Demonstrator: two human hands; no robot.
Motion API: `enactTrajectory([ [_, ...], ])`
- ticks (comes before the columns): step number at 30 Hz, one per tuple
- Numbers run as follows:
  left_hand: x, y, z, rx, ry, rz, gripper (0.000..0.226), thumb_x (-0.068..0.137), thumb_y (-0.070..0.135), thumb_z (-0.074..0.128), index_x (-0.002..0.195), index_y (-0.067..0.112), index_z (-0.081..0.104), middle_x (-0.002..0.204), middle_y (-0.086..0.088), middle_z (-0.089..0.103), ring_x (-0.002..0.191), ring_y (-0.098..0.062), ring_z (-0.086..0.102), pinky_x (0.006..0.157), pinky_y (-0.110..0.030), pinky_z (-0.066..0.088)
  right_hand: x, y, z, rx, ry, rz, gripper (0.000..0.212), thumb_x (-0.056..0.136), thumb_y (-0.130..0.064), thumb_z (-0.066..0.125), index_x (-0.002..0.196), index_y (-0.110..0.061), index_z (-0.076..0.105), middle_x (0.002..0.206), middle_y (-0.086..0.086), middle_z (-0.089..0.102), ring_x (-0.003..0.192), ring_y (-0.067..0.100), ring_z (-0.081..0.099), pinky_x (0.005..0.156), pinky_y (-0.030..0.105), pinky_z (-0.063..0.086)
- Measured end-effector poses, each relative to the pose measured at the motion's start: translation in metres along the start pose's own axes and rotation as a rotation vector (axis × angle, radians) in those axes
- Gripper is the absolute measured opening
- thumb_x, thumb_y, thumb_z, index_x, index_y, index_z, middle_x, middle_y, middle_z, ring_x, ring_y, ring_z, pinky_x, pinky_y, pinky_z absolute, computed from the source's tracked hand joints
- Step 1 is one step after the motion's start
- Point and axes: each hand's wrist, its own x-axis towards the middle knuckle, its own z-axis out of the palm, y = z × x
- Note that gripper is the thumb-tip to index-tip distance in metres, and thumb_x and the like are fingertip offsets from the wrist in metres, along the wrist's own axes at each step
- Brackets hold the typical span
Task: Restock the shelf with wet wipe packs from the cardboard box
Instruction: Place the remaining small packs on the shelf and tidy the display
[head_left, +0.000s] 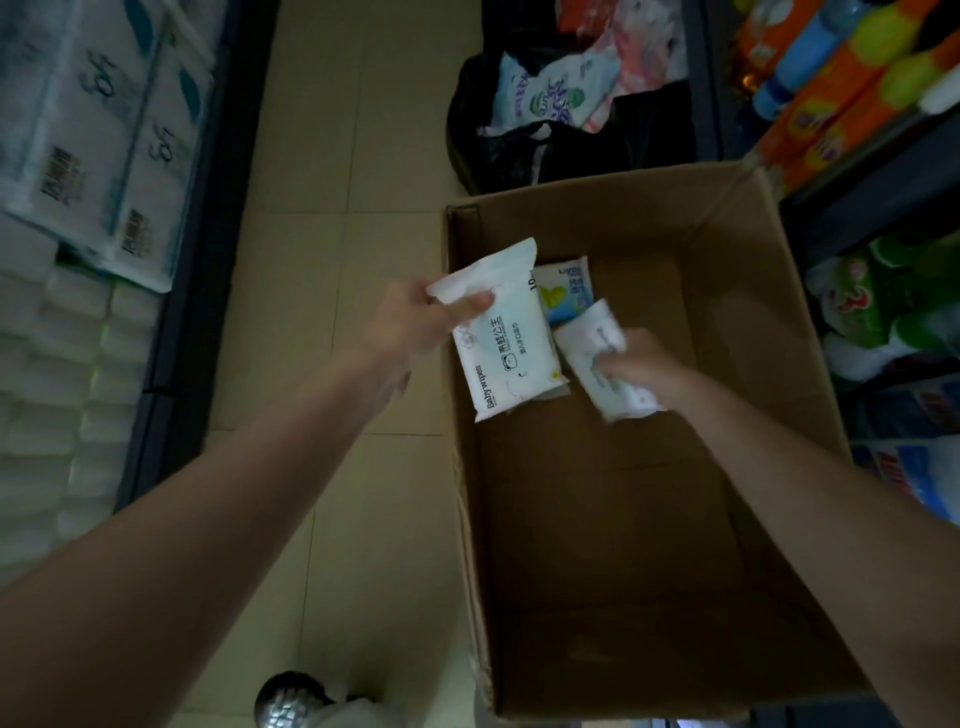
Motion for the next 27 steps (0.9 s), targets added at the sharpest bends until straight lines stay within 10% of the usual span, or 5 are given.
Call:
enactTrajectory([
  [4, -0.007, 0.01, -0.007, -0.037, 0.016, -0.032, 0.02, 0.087, 0.02, 0.063, 0.102, 0.011, 0.055, 0.094, -0.004, 0.067, 0.092, -0.017, 0.064, 0.082, -0.028, 0.052, -0.054, -0.048, -0.054, 0.687, -0.366, -0.069, 0.019, 0.091, 0.001, 0.047, 0.096, -0.008, 0.063, 0.094, 0.008, 0.072, 0.081, 0.019, 0.071, 0.065, 0.032, 0.06],
  [9, -0.018, 0.022, -0.006, -0.062, -0.061, -0.012, 0.01, 0.089, 0.021, 0.059, 0.096, 0.015, 0.058, 0.09, 0.0, 0.068, 0.081, -0.009, 0.066, 0.066, -0.016, 0.056, -0.085, -0.081, -0.062, 0.688, -0.562, -0.116, 0.03, 0.072, -0.011, 0.06, 0.102, -0.007, 0.063, 0.089, 0.006, 0.075, 0.078, 0.018, 0.072, 0.063, 0.034, 0.06],
  [16, -0.025, 0.027, -0.013, -0.139, -0.01, -0.031, 0.017, 0.089, 0.022, 0.059, 0.102, 0.011, 0.056, 0.096, -0.004, 0.068, 0.089, -0.015, 0.066, 0.07, -0.021, 0.054, -0.086, -0.083, -0.053, 0.874, -0.415, -0.19, 0.023, 0.074, -0.018, 0.061, 0.097, -0.014, 0.064, 0.089, 0.001, 0.075, 0.085, 0.017, 0.071, 0.068, 0.035, 0.059],
  [22, -0.021, 0.022, -0.013, -0.728, 0.316, -0.062, 0.011, 0.093, 0.01, 0.052, 0.103, 0.008, 0.047, 0.106, -0.012, 0.064, 0.097, -0.024, 0.065, 0.086, -0.035, 0.056, -0.084, -0.092, -0.048, 1.363, -0.217, -0.124, 0.016, 0.092, -0.026, 0.054, 0.097, -0.015, 0.063, 0.08, 0.004, 0.074, 0.071, 0.017, 0.072, 0.064, 0.036, 0.06],
  [27, -0.026, 0.024, 0.021, -0.623, 0.068, 0.122, 0.037, 0.091, 0.001, 0.052, 0.126, 0.011, 0.046, 0.115, -0.004, 0.064, 0.103, -0.018, 0.064, 0.078, -0.027, 0.057, -0.091, -0.122, -0.015, 1.357, -0.379, -0.208, 0.028, 0.095, -0.034, 0.045, 0.111, -0.016, 0.059, 0.11, 0.009, 0.067, 0.1, 0.025, 0.064, 0.084, 0.044, 0.053],
])
